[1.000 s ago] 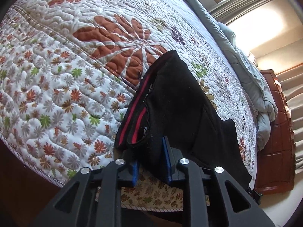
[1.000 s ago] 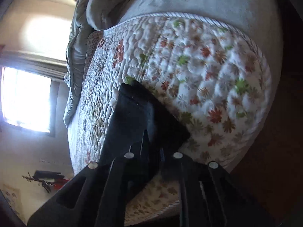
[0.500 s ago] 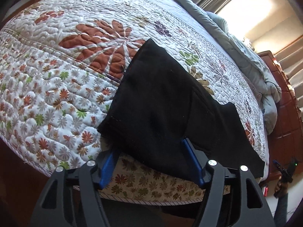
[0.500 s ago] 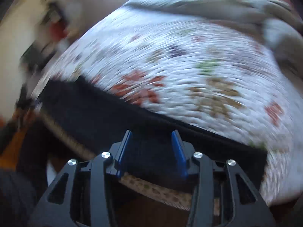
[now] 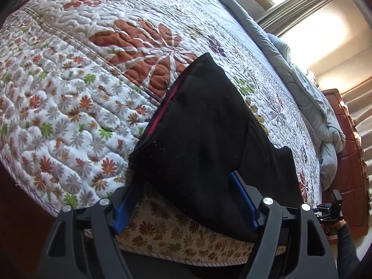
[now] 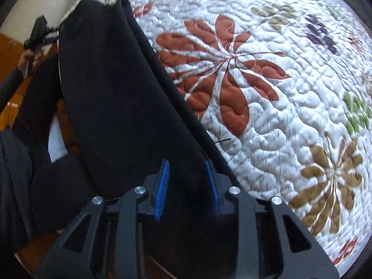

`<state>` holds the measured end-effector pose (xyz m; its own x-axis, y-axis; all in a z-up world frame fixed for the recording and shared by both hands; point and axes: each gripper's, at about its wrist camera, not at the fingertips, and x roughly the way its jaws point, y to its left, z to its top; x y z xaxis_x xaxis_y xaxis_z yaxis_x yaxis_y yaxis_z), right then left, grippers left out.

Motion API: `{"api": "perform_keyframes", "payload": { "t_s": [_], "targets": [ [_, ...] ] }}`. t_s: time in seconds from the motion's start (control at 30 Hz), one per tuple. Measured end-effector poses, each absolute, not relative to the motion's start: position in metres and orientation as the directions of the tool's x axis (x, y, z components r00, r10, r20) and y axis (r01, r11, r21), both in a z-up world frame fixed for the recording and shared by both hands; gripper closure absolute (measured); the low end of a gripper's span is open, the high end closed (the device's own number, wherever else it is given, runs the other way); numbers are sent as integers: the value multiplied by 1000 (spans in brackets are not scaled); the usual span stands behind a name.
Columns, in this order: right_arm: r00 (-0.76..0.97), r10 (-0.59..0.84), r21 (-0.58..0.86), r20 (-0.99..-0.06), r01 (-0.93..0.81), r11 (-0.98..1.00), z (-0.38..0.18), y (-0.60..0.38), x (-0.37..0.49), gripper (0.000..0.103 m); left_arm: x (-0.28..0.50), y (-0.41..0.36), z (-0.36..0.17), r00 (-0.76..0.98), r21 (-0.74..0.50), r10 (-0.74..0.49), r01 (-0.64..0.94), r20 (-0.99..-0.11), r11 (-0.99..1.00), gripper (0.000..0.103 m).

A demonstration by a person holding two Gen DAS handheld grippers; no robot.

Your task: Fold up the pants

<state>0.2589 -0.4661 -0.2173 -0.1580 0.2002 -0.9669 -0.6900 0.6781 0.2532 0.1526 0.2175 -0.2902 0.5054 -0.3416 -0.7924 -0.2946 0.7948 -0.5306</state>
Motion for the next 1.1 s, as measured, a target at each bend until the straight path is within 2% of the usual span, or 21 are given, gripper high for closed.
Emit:
{"api": "perform_keyframes", "payload": {
  "t_s": [0.03,0.07,0.1,0.13,0.17,0.23,0.33,0.43,0.47,0.53,0.73,0.87,0.9,0.97,1.0,1.03,1.1],
  "targets": [
    [-175,206,269,-963,-688,674,-219,-466,261,77,153,217,-291,503,-529,-340,-298,-794,795,26],
    [-185,209,279,-960,-687,671,-220,-467,262,89,154,217,-291,503,-529,-339,-302,-795,793,26],
    [-189,204,277,-961,-691,668,-220,-466,264,95,154,217,-291,504,-530,-338,-304,-795,791,26],
    [-187,195,270,-963,-697,664,-220,-467,266,98,154,217,-291,505,-531,-338,-306,-794,790,26],
    [-188,193,270,-963,-699,663,-219,-466,268,98,154,217,-291,506,-530,-336,-306,-794,791,26],
    [-186,192,267,-964,-704,658,-218,-465,270,91,153,216,-291,506,-528,-335,-306,-795,792,26],
    [-202,186,275,-962,-712,646,-220,-461,270,72,154,215,-292,505,-530,-337,-308,-795,790,25],
    [-219,161,271,-962,-723,635,-229,-452,269,72,153,215,-293,505,-535,-341,-311,-793,786,25],
    [-224,160,274,-961,-722,635,-229,-450,270,75,153,215,-293,505,-536,-341,-312,-793,784,25],
    [-219,167,274,-961,-709,650,-229,-450,274,99,153,215,-294,505,-536,-341,-312,-793,784,25],
    [-167,205,263,-964,-691,673,-210,-460,284,101,152,216,-293,516,-541,-339,-310,-786,782,25],
    [-178,227,288,-957,-650,703,-220,-468,292,101,151,221,-294,525,-554,-346,-311,-777,773,25],
    [-177,216,279,-960,-654,703,-225,-465,291,100,152,222,-294,523,-555,-348,-312,-778,771,25],
    [-183,213,281,-960,-653,704,-228,-463,288,90,152,222,-294,519,-551,-347,-312,-781,774,25],
    [-174,208,271,-962,-654,706,-228,-462,287,79,153,223,-293,519,-548,-344,-311,-782,776,25],
    [-164,199,258,-966,-652,713,-224,-464,287,61,155,223,-291,523,-546,-339,-312,-782,778,25],
    [-121,215,243,-969,-627,740,-205,-479,286,59,162,222,-289,515,-533,-332,-309,-790,788,25]
  ]
}}
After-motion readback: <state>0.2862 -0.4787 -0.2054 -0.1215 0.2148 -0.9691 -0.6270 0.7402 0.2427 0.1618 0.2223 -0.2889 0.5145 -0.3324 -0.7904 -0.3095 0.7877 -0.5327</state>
